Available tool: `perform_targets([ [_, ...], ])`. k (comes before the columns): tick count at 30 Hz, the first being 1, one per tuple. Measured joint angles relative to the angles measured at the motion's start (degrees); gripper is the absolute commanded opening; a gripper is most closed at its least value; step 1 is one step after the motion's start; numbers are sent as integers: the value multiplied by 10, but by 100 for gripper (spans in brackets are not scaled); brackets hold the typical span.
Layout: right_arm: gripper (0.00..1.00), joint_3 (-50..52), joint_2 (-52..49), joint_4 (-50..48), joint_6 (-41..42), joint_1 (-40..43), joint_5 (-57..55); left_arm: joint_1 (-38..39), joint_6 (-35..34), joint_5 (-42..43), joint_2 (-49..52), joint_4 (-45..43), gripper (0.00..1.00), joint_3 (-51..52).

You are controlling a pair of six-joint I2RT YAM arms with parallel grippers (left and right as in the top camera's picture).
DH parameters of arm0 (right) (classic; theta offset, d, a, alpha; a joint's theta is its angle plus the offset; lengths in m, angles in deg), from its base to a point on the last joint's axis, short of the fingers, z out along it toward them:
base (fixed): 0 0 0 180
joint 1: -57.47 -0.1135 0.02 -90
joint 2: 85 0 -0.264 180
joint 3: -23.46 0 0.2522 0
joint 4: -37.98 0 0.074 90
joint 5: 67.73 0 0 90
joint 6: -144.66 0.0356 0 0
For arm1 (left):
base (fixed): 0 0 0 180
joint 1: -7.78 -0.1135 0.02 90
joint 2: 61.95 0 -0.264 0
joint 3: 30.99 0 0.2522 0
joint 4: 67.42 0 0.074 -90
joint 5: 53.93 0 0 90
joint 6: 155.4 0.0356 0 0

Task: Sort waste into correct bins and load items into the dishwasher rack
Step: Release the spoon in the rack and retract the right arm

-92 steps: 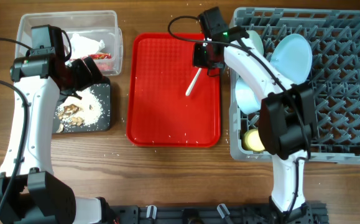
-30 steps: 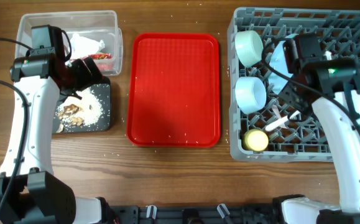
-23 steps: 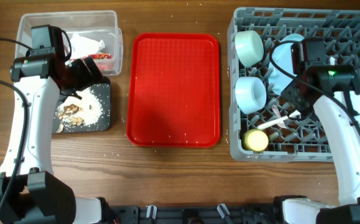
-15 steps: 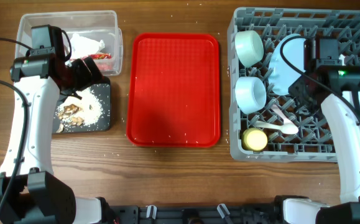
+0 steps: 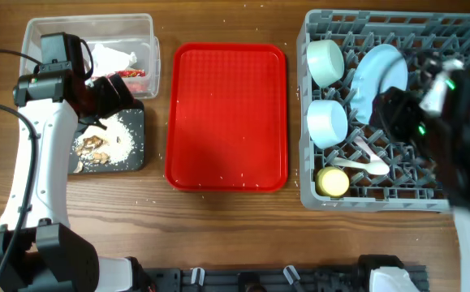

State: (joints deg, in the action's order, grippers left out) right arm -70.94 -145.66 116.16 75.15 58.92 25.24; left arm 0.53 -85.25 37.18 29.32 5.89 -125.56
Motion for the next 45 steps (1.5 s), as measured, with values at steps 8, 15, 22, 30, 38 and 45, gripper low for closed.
perform_targets([
  [8, 100, -12, 115, 37, -13, 0, 23, 0, 0, 0, 0, 0, 100, 0],
  [15, 100, -12, 126, 31, -15, 0, 26, 0, 0, 0, 0, 0, 100, 0],
  [22, 100, -12, 126, -39, -54, 0, 26, 0, 0, 0, 0, 0, 100, 0],
  [30, 100, 40, 132, -179, -96, 0, 29, 0, 0, 0, 0, 0, 100, 0],
  [38, 100, 365, 245, -589, -132, -9, 45, 0, 0, 0, 0, 0, 100, 0],
  [45, 100, 597, 373, -741, -146, -25, 48, 0, 0, 0, 0, 0, 100, 0],
])
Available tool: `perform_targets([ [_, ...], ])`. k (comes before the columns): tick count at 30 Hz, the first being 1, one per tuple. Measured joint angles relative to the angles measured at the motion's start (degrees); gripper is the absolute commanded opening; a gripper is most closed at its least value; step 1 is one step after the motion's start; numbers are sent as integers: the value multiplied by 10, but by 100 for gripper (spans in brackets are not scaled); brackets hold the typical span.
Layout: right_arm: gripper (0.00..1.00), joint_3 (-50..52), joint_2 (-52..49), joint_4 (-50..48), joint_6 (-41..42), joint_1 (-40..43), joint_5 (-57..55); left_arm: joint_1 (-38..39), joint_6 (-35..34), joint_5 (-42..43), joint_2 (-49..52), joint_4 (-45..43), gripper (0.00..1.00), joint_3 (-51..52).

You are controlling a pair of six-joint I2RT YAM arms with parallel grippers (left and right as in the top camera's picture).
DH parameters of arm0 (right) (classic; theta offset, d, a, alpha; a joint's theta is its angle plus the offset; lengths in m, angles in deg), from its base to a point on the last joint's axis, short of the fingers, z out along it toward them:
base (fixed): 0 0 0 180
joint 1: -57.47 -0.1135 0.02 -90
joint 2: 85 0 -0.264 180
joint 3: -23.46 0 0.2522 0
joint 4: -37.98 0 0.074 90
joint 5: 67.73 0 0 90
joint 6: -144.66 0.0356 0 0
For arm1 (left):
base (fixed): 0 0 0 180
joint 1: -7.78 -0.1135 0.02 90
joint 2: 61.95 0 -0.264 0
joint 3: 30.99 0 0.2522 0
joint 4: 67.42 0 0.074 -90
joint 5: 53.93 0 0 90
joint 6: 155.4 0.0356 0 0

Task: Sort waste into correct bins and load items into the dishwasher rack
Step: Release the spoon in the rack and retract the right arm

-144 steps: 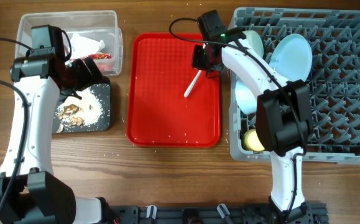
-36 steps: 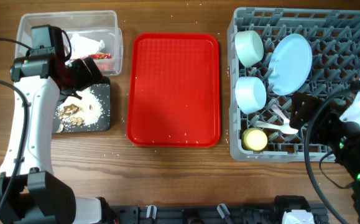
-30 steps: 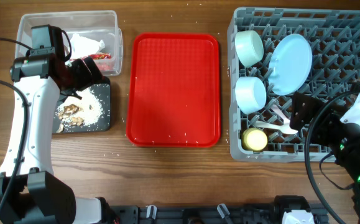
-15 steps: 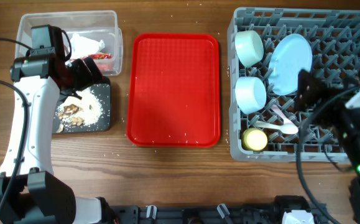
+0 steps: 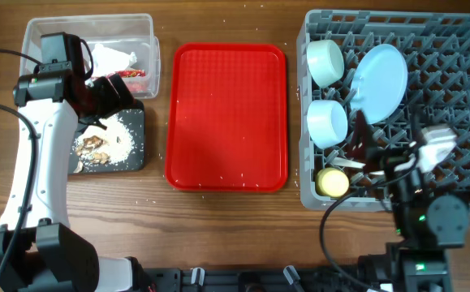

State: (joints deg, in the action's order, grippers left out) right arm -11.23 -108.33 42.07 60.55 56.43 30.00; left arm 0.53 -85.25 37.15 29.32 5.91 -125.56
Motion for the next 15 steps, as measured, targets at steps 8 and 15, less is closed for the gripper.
perform_targets([
  [8, 100, 148, 121, -33, -55, -28, 0, 0, 0, 0, 0, 0, 100, 0],
  [15, 100, 205, 216, 3, -64, -29, 2, 0, 0, 0, 0, 0, 100, 0],
])
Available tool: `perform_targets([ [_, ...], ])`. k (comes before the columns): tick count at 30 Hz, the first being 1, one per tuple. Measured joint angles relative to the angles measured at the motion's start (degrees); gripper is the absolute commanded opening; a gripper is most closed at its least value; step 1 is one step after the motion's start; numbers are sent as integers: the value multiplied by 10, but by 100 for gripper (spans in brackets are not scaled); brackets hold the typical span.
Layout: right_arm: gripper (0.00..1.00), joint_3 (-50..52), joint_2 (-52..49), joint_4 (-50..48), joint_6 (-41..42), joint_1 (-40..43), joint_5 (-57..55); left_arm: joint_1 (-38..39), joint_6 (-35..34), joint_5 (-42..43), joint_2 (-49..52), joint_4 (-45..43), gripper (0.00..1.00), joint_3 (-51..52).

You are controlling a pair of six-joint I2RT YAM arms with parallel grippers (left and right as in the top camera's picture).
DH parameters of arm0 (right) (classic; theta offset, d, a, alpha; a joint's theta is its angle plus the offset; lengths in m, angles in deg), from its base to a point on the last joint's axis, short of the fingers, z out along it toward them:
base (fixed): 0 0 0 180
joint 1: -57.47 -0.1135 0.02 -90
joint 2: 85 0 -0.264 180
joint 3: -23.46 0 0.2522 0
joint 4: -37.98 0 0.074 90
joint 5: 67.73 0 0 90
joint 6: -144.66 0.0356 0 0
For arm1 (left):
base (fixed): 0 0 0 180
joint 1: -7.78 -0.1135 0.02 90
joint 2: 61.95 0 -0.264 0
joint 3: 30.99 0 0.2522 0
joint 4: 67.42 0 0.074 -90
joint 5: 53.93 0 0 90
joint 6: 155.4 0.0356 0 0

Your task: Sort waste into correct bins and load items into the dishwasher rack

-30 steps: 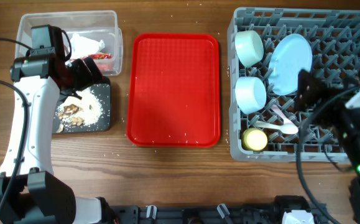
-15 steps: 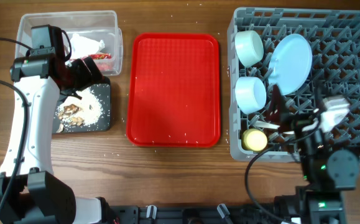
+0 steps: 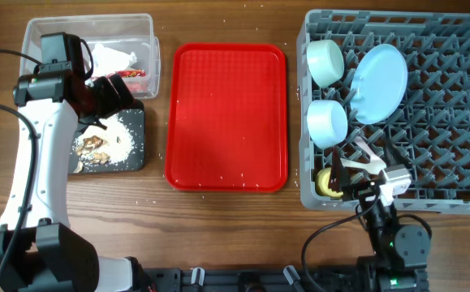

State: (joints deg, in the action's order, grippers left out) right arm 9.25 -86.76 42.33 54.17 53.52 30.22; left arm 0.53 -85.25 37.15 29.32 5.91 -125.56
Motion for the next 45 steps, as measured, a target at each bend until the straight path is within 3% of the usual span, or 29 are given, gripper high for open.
perform_targets([
  [7, 100, 1, 9, 90, -3, 0, 2, 0, 0, 0, 0, 0, 100, 0],
  [38, 100, 1, 4, 90, -3, 0, 2, 0, 0, -2, -1, 2, 100, 0],
  [45, 100, 1, 4, 90, -3, 0, 2, 1, 20, -7, -74, -128, 100, 17],
])
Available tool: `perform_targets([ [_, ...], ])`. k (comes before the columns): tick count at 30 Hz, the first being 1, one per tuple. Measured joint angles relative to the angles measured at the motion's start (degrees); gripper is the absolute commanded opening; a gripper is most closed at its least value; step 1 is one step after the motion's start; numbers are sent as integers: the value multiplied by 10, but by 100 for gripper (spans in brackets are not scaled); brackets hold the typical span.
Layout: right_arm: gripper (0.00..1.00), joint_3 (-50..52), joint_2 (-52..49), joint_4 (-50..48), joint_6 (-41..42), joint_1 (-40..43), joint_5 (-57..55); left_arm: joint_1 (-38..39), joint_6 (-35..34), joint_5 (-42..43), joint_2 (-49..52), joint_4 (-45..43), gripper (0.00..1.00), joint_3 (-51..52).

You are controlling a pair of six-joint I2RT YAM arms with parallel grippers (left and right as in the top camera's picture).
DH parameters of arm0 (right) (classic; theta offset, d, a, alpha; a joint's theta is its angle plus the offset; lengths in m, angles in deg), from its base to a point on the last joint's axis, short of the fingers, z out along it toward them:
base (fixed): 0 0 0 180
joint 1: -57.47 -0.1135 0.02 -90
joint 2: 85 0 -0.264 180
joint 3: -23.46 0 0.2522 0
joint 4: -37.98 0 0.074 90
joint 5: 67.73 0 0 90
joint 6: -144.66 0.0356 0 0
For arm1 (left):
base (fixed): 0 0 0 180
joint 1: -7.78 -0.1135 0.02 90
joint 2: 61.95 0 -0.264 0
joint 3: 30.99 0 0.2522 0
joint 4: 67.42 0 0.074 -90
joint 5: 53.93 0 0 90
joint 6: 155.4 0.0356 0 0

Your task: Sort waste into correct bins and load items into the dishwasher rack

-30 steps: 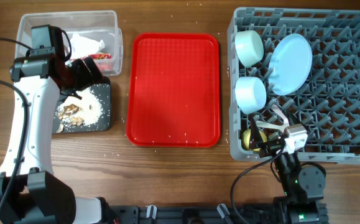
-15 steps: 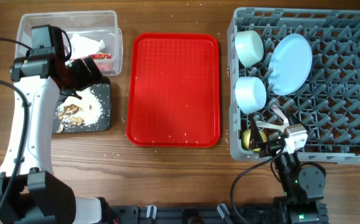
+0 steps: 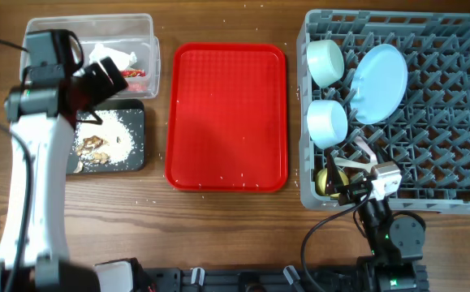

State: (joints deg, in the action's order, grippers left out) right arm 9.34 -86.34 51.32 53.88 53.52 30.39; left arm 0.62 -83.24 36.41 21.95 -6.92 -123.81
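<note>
The grey dish rack [image 3: 446,122] at the right holds two pale cups [image 3: 325,62] [image 3: 327,122], a light blue plate [image 3: 379,83], a white spoon [image 3: 363,156] and a yellow cup [image 3: 324,183]. The red tray [image 3: 226,118] in the middle is bare. My left gripper [image 3: 105,78] hangs over the near edge of the clear bin [image 3: 36,32], which holds crumpled white paper [image 3: 113,57] and a red wrapper [image 3: 135,72]. My right gripper [image 3: 340,182] is folded low at the rack's front edge by the yellow cup. Neither gripper's jaws can be made out.
A black bin [image 3: 129,158] with food scraps and white crumbs sits in front of the clear bin. My left arm [image 3: 32,170] runs along the table's left side. Crumbs are scattered over the wooden table [image 3: 218,227].
My left gripper has shifted from the black bin's back edge toward the clear bin, and that arm has swung. The right arm stays folded at the rack's front, barely moved.
My right gripper was first over the rack beside the blue plate. Then it was drawn back to the rack's front edge, and then folded low by the yellow cup, where it stays. The left arm held still over the bins until it shifted now.
</note>
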Motion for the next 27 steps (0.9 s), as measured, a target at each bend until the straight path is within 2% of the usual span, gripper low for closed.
perform_targets([
  [3, 100, 0, 0, 0, 0, 0, 0, 6, 34, 10, -79, -100, 100, 45],
  [7, 100, 0, -2, 0, 0, 0, 0, 12, 63, 34, -212, -264, 100, 179],
  [13, 100, 0, -2, 0, 0, 0, 0, 12, 73, 56, -358, -410, 100, 391],
  [17, 100, 0, -3, 0, 0, 0, 0, 12, 73, 64, -453, -480, 100, 517],
  [22, 100, 0, -3, 0, 0, 0, 0, 19, 73, 71, -566, -528, 100, 628],
  [27, 100, 0, -3, 0, 0, 0, 0, 41, 73, 63, -648, -532, 100, 703],
])
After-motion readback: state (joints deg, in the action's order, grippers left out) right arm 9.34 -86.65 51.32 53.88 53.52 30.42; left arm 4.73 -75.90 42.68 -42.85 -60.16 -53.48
